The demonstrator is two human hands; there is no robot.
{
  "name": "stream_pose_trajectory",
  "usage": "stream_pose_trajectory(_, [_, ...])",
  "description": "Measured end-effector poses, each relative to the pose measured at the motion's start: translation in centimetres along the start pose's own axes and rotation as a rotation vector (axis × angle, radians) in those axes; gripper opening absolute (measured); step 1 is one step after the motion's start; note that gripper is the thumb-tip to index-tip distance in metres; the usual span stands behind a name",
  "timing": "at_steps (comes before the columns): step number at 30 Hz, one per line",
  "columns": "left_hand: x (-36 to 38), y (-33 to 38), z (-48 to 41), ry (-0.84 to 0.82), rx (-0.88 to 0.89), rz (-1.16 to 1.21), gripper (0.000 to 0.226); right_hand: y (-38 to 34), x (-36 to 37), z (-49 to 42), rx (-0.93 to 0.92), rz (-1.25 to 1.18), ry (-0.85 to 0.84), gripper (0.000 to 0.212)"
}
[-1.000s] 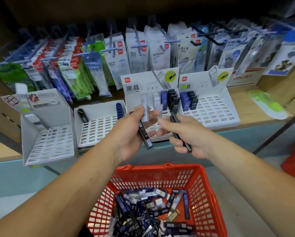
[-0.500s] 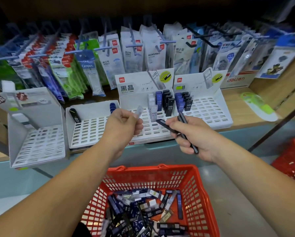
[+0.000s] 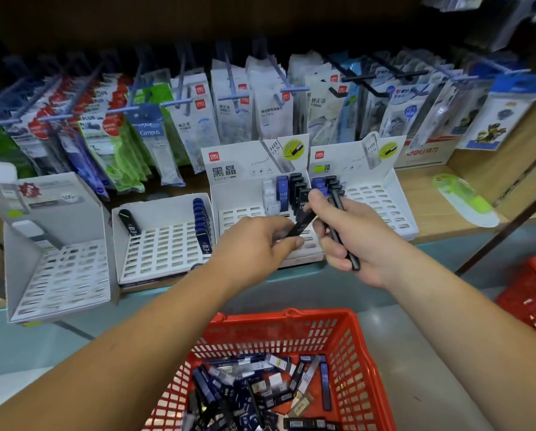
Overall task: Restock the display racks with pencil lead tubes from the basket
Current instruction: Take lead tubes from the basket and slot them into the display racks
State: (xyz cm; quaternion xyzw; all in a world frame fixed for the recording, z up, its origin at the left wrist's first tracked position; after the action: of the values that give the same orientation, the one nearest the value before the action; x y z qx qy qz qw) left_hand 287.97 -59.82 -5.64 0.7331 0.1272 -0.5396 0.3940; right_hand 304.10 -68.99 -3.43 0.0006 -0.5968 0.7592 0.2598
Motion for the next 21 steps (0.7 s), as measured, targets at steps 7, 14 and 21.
stream_pose_trajectory(7, [0.9, 0.7, -0.8, -0.188, -0.098, 0.529, 0.014, -1.0, -1.0, -1.2, -0.373, 0.467, 0.121, 0.013])
stream_pose_trajectory(14, [1.3, -1.4, -0.8, -0.056, -0.359, 0.537, 0.023, -0.7, -2.3, -3.6, -0.585, 0.603, 0.223, 0.028])
stream_pose_trajectory(21, [0.7, -2.1, 0.1, -0.16, -0.351, 0.561, 0.023, 0.2, -1.9, -4.9, -0.589, 0.747, 0.17, 0.026])
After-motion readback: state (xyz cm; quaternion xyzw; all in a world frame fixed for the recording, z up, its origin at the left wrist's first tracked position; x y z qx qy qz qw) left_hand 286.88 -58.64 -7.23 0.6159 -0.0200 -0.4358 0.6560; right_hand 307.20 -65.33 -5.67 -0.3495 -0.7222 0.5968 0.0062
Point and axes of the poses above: each hand's wrist, its own z-axis away from the middle knuckle, its own x-axis out of the palm, y = z × x, the point moved 1 cm from there along -z, towards the middle knuckle, and after that the axes turned 8 degrees about -z, right-handed, at the moved point
